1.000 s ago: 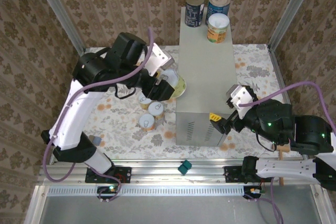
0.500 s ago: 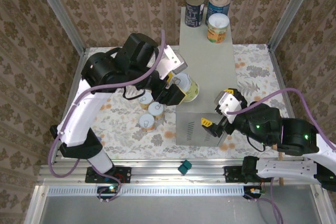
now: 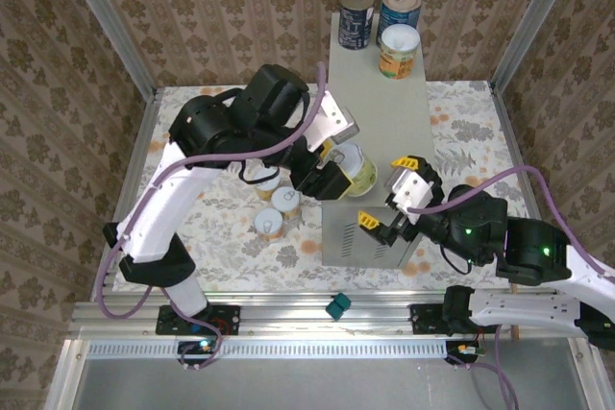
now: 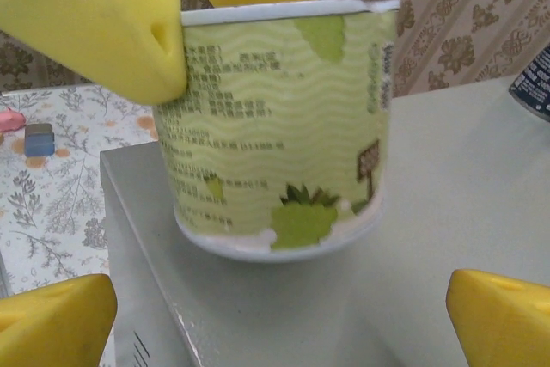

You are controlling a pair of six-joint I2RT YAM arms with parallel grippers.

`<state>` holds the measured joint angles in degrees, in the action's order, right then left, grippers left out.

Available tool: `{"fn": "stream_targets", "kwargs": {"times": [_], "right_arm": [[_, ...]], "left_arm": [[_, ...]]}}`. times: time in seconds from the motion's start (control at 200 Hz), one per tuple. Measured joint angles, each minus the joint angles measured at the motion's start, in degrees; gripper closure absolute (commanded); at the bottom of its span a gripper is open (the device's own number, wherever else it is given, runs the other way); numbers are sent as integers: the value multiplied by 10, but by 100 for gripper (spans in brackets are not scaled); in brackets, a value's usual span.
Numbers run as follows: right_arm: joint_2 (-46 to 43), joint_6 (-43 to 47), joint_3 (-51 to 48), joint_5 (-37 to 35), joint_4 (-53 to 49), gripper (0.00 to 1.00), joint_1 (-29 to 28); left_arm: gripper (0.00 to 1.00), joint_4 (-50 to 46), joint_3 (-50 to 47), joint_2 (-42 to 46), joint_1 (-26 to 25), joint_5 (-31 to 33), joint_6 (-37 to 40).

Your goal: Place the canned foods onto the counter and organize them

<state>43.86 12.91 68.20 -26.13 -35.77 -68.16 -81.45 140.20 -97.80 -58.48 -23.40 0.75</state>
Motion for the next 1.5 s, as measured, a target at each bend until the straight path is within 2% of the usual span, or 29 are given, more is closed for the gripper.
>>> {"fn": "stream_targets", "kwargs": {"times": [0.3, 0.575, 0.75, 0.955, 1.165, 1.29, 1.385, 1.5], "right_arm": [[0, 60, -36, -7, 90, 0, -1], [22, 84, -41, -10, 130, 2, -3], [28, 83, -41, -9, 136, 11, -4], [35, 78, -41, -8, 138, 26, -4], [32, 74, -41, -8, 138, 33, -5], [26, 68, -42, -7, 138, 35, -5], [20, 64, -44, -6, 143, 36, -5], [15, 51, -50, -6, 151, 37, -4]], "left_arm": [[46, -8, 6, 0, -23, -14, 17], [46, -17, 6, 0, -28, -10, 28], [46, -17, 7, 0, -31, -6, 31], [46, -14, 9, 0, -33, 7, 35], [46, -12, 9, 0, -34, 9, 36], [37, -3, 9, 0, -37, 9, 35], [18, 8, 5, 1, -39, 8, 33], [5, 27, -19, 14, -42, 3, 31]]}}
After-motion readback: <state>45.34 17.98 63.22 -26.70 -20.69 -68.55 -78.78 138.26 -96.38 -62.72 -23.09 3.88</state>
